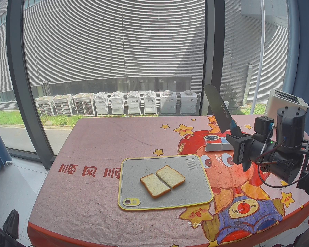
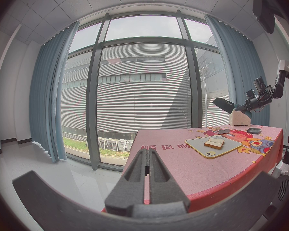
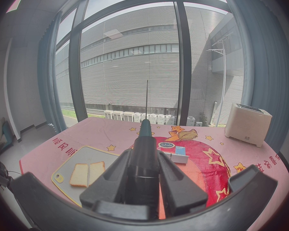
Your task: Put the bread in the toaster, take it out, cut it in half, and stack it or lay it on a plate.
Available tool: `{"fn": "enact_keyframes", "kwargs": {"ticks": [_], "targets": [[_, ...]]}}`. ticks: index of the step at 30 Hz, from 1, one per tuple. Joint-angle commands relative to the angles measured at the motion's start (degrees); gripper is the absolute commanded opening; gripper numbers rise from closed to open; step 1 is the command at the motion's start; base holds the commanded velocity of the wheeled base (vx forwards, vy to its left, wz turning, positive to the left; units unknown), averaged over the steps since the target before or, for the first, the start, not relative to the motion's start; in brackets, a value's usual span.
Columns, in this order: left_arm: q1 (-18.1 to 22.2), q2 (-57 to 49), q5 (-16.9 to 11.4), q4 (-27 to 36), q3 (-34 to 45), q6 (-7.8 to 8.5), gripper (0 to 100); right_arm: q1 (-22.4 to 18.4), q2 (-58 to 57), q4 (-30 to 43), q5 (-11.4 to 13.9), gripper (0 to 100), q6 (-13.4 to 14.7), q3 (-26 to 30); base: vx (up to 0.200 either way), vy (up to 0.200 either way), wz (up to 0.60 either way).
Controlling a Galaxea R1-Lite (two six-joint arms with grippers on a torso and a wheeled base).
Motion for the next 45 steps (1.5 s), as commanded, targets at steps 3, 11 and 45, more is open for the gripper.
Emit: {"fn": "enact_keyframes", "kwargs": {"ticks": [3, 11, 45], "targets": [[0.02, -0.93, 0.02, -0.02, 1.01, -0.02, 0, -0.13, 0.42, 0.59, -0.75, 0, 2.57, -1.17, 0.000, 0.000, 0.00], [0.02, -0.93, 0.02, -0.02, 1.01, -0.02, 0, -0.65, 1.57, 0.59, -2.42, 0, 3.97, -1.17, 0.000, 0.000, 0.00], [0.02, -0.93, 0.02, -0.02, 1.01, -0.02, 0, -2.50, -1.07, 0.76, -2.51, 0, 10.30, 10.43, 0.000, 0.000, 0.00]]}}
